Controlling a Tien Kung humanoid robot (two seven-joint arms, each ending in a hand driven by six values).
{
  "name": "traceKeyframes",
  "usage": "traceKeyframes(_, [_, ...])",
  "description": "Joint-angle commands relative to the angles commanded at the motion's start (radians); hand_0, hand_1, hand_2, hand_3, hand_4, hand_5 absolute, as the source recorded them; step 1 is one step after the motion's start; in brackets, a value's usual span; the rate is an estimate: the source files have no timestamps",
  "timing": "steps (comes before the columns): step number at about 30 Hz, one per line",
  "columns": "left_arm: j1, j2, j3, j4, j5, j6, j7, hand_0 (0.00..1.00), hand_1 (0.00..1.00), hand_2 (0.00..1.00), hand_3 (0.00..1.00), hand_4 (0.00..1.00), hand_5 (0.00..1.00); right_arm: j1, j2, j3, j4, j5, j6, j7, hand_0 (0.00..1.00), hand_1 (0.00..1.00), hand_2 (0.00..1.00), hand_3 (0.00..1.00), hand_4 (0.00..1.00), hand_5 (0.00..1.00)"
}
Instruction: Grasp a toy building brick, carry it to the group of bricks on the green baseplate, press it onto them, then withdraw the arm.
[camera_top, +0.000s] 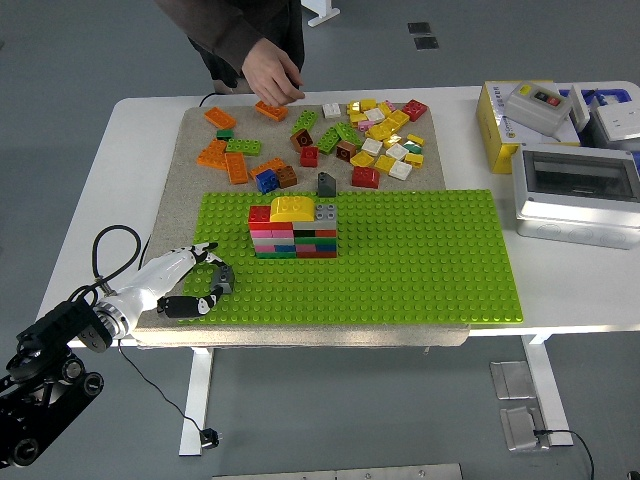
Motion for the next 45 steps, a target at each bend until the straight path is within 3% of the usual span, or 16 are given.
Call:
traceKeyframes(7, [0.018, 0.008, -0.033, -0.021, -0.04, 0.004, -0.01, 0.998, 0.998, 0.998, 0.558, 0.513, 0.221, -0.001, -0.001, -0.006, 0.0, 0.006, 0.0, 0.002, 0.759, 0.701, 0.738, 0.726, 0.542, 0.865])
traceKeyframes(15, [0.053, 0.071, -0.17, -0.153, -0.134, -0.028, 0.014, 0.998, 0.998, 0.998, 0.545, 0.519, 0.224, -0.005, -0.005, -0.008, 0.0, 0.014, -0.002, 0.008, 0.759, 0.7, 0.738, 0.725, 0.542, 0.865])
traceKeyframes(18, [0.034, 0.098, -0.214, -0.213, -0.156, -0.046, 0.038, 0.998, 0.998, 0.998, 0.539, 0.548, 0.221, -0.006, -0.006, -0.005, 0.0, 0.014, -0.004, 0.01, 0.76, 0.701, 0.738, 0.726, 0.543, 0.865])
traceKeyframes(22, [-0.021, 0.117, -0.207, -0.286, -0.181, -0.07, 0.073, 0.998, 0.998, 0.998, 0.539, 0.548, 0.221, -0.006, -0.008, 0.001, 0.0, 0.01, -0.007, 0.011, 0.76, 0.701, 0.738, 0.726, 0.543, 0.865])
traceKeyframes(24, [-0.053, 0.109, -0.19, -0.307, -0.189, -0.08, 0.085, 0.998, 0.998, 0.998, 0.536, 0.559, 0.215, -0.005, -0.008, 0.004, 0.0, 0.008, -0.008, 0.011, 0.759, 0.7, 0.738, 0.725, 0.546, 0.867])
traceKeyframes(27, [-0.098, 0.076, -0.161, -0.304, -0.192, -0.09, 0.097, 0.998, 0.998, 0.998, 0.536, 0.559, 0.215, -0.003, -0.009, 0.003, 0.0, 0.007, -0.01, 0.012, 0.759, 0.7, 0.738, 0.725, 0.546, 0.867])
traceKeyframes(29, [-0.13, 0.043, -0.138, -0.281, -0.19, -0.097, 0.104, 0.998, 0.998, 0.998, 0.536, 0.559, 0.215, -0.002, -0.009, -0.002, 0.0, 0.011, -0.011, 0.014, 0.759, 0.7, 0.738, 0.725, 0.546, 0.867])
traceKeyframes(36, [-0.209, -0.028, -0.078, -0.208, -0.192, -0.103, 0.109, 0.998, 0.998, 0.998, 0.539, 0.568, 0.216, 0.004, -0.012, -0.017, 0.0, 0.026, -0.012, 0.021, 0.759, 0.7, 0.738, 0.725, 0.546, 0.867])
traceKeyframes(45, [-0.263, -0.072, -0.025, -0.125, -0.168, -0.113, 0.125, 0.998, 0.998, 0.998, 0.544, 0.57, 0.217, 0.009, -0.013, -0.028, 0.0, 0.037, -0.011, 0.024, 0.76, 0.7, 0.737, 0.724, 0.546, 0.869])
